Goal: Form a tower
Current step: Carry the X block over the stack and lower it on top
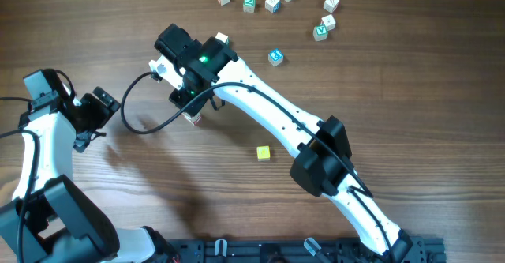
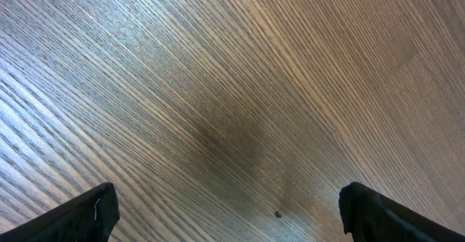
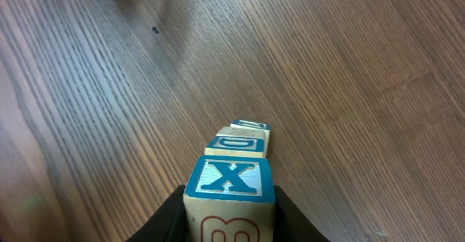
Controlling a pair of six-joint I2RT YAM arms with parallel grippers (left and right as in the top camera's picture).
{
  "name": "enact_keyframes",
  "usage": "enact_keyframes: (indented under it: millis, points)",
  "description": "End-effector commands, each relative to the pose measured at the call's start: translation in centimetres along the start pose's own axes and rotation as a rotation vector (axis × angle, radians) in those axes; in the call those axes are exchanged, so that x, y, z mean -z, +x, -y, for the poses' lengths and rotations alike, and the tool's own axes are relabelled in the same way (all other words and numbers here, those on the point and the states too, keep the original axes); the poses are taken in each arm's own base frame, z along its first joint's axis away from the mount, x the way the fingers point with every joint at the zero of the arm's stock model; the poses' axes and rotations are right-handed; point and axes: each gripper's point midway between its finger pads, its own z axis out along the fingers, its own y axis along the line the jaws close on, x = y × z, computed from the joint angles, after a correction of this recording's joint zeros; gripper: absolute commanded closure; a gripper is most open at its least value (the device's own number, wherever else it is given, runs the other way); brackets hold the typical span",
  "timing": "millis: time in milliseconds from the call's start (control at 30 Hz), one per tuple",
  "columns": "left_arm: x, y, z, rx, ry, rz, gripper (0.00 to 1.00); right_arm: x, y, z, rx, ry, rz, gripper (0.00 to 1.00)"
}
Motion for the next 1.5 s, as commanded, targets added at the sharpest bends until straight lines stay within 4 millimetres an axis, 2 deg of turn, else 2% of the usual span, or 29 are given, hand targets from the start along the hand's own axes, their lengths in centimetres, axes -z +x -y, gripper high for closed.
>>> enact_keyframes:
  millis: [0,267,400,667,933,1100,1267,1467]
  points:
    - [0.7,-0.8,0.2,0.010,0.010,0.026,0.00,-0.8,0.5,0.1,0.022,0.012,-0.023,0.74]
    - [0.7,-0.8,0.2,0.010,0.010,0.026,0.00,-1.5,0.7,-0.2,0.024,0.008,-0.037,0.75]
    - [0.7,-0.8,0.2,0.010,0.010,0.026,0.00,-1.5,0.8,-0.1,0.027,0.019,-0.041,0.69]
    - [0.7,-0.8,0.2,0.010,0.010,0.026,0.00,-1.5,1.1,-0.1,0.025,0.018,-0.051,0.66]
    - [0.7,-0.8,0.2,0.010,0.010,0.026,0.00,-1.6,1.1,-0.1,0.025,0.017,-0.052,0.66]
    - [0.7,-0.8,0.2,0.010,0.010,0.026,0.00,-2.6,1.3,0.0,0.022,0.015,-0.064,0.66]
    - [0.7,-0.8,0.2,0.010,0.010,0.026,0.00,-2.6,1.3,0.1,0.023,0.015,-0.063,0.66]
    - [0.7,-0.8,0.2,0.010,0.010,0.026,0.00,-2.6,1.2,0.1,0.023,0.016,-0.060,0.53]
